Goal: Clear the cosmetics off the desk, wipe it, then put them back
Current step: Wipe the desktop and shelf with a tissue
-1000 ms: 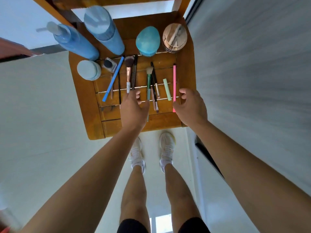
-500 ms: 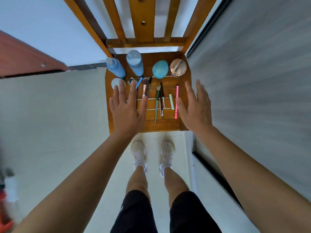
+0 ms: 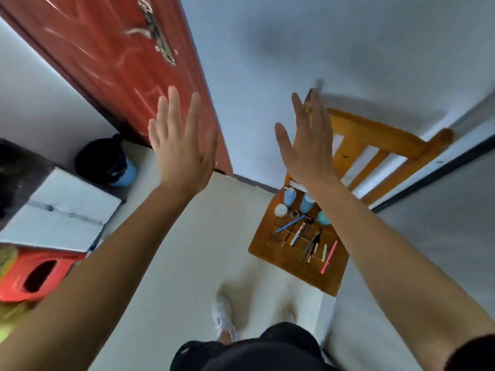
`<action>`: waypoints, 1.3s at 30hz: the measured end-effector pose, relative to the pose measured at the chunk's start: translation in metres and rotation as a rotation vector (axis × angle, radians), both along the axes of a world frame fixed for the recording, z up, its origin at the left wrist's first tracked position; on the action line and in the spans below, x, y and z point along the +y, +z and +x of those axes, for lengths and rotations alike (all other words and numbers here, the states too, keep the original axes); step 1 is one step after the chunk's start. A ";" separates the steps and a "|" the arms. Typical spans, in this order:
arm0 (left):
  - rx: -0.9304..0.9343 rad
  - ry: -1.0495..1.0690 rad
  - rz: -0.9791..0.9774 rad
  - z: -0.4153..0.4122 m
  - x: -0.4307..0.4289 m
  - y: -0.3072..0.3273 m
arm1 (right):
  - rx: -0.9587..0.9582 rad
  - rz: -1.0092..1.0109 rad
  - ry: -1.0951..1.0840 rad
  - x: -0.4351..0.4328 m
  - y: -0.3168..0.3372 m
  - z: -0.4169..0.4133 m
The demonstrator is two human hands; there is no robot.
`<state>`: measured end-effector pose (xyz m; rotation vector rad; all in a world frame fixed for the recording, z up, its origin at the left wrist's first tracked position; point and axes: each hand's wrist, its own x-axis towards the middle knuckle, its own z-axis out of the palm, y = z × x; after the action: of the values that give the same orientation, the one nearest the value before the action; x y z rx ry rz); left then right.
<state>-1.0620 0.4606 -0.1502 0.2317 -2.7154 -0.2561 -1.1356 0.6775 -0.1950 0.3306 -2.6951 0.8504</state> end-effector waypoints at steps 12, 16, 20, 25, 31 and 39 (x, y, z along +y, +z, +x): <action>0.154 0.404 -0.041 0.151 -0.334 0.084 | 0.342 -0.121 0.489 -0.370 0.100 0.041; 0.173 0.500 -0.072 0.193 -0.432 0.102 | 0.325 -0.140 0.598 -0.491 0.112 0.065; 0.161 0.606 -0.071 0.224 -0.511 0.099 | 0.304 -0.119 0.725 -0.587 0.113 0.084; 0.134 0.692 -0.046 0.243 -0.583 0.077 | 0.246 -0.092 0.838 -0.682 0.094 0.092; 0.089 0.758 -0.062 0.231 -0.668 0.061 | 0.150 -0.086 0.956 -0.792 0.073 0.074; 0.021 0.842 -0.094 0.159 -0.810 0.077 | 0.038 -0.116 1.064 -0.958 0.070 0.001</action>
<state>-0.9034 -0.3495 -0.0734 1.2697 -2.3452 0.1156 -1.1351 -0.2807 -0.1250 1.7930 -2.2877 1.1895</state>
